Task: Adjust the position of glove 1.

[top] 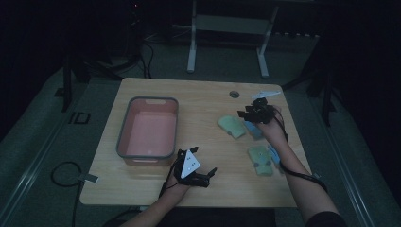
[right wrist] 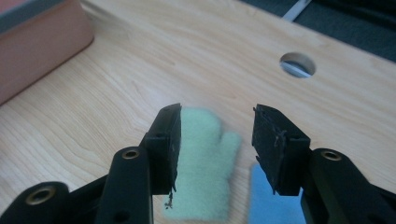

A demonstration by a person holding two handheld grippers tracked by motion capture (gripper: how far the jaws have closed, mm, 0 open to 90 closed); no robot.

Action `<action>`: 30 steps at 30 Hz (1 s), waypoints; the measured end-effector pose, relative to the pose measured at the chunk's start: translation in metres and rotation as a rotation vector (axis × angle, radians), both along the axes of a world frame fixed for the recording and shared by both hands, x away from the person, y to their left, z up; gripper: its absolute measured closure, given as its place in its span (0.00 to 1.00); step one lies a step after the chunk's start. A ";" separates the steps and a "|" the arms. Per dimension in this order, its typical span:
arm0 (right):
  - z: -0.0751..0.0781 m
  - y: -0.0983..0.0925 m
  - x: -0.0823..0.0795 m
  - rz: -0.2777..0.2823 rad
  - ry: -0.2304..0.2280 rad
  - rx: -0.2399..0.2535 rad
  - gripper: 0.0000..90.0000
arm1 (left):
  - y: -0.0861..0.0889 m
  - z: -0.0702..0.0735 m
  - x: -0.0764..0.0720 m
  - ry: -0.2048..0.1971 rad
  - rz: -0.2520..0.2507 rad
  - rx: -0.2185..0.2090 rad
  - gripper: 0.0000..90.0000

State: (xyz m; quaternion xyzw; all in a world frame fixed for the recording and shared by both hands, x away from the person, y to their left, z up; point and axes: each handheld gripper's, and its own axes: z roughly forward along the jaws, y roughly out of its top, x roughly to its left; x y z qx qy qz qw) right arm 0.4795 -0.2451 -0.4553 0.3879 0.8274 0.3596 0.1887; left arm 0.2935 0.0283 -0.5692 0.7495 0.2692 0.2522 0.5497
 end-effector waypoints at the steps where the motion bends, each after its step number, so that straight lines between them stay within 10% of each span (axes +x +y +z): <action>1: -0.003 0.001 0.002 0.016 0.009 0.004 0.62 | 0.000 0.000 0.000 0.001 0.000 -0.001 0.02; 30: -0.078 0.019 0.039 0.080 0.237 -0.094 0.72 | 0.000 0.000 0.000 0.000 -0.005 -0.003 0.02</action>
